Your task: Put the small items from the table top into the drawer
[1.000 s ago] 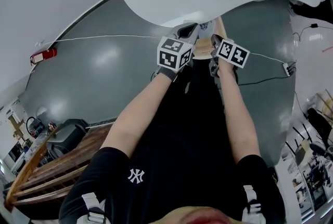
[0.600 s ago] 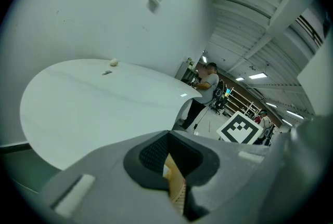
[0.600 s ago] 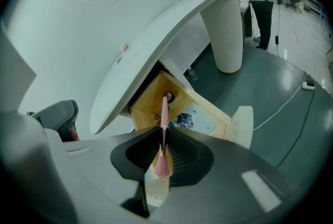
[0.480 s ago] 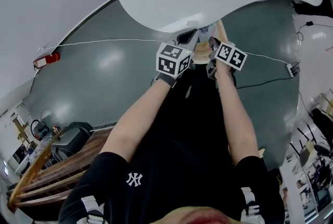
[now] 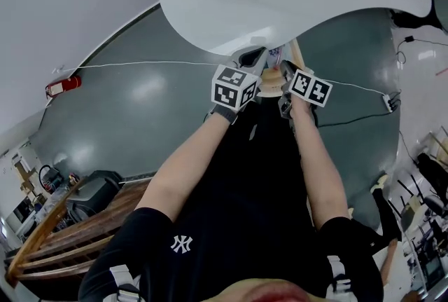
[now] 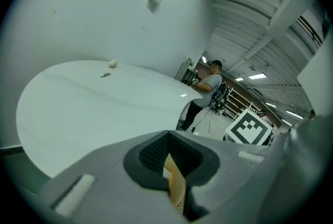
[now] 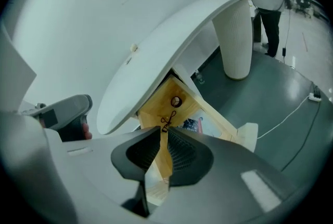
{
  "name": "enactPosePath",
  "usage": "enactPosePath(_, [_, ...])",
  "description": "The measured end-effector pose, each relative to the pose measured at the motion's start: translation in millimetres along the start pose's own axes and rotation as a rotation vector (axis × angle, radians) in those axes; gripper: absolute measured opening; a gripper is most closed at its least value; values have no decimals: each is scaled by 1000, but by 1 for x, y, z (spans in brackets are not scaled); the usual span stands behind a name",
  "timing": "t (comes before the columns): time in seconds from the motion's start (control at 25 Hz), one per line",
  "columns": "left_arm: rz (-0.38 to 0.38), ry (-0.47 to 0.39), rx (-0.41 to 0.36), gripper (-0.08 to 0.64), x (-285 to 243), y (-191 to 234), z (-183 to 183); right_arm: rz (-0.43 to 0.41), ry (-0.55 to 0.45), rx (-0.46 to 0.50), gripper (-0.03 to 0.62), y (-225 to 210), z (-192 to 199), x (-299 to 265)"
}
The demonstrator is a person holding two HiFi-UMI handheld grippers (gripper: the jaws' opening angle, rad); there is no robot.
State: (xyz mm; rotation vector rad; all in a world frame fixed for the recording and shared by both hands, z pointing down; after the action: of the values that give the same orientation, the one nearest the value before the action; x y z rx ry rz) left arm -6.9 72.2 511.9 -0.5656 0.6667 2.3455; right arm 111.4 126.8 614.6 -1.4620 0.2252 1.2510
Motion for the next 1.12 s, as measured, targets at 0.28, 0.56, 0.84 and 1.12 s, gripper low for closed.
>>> enactPosePath(0.28, [-22, -40, 8, 0, 2, 5, -23, -120, -56, 93, 51, 51, -25, 25])
enactPosePath(0.56, [-63, -76, 28, 0, -4, 22, -45, -210, -91, 150, 43, 91, -61, 24])
enactPosePath(0.84, [-103, -99, 50, 0, -16, 44, -72, -220, -96, 272, 28, 121, -98, 15])
enactPosePath(1.12, [-158, -108, 66, 0, -33, 74, -101, -229, -83, 392, 23, 145, -135, -1])
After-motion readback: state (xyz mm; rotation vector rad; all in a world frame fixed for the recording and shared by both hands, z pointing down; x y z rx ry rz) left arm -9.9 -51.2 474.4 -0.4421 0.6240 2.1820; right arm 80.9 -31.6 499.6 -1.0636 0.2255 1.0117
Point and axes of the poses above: the fingertips, and each gripper's own axes: x backward along the fingers, y to its left, z out of its underside, the point moved 4 cm from there along x, backward along the fingers, and after that the axes turned 9 degrees about -x, right-handed, at the moved point
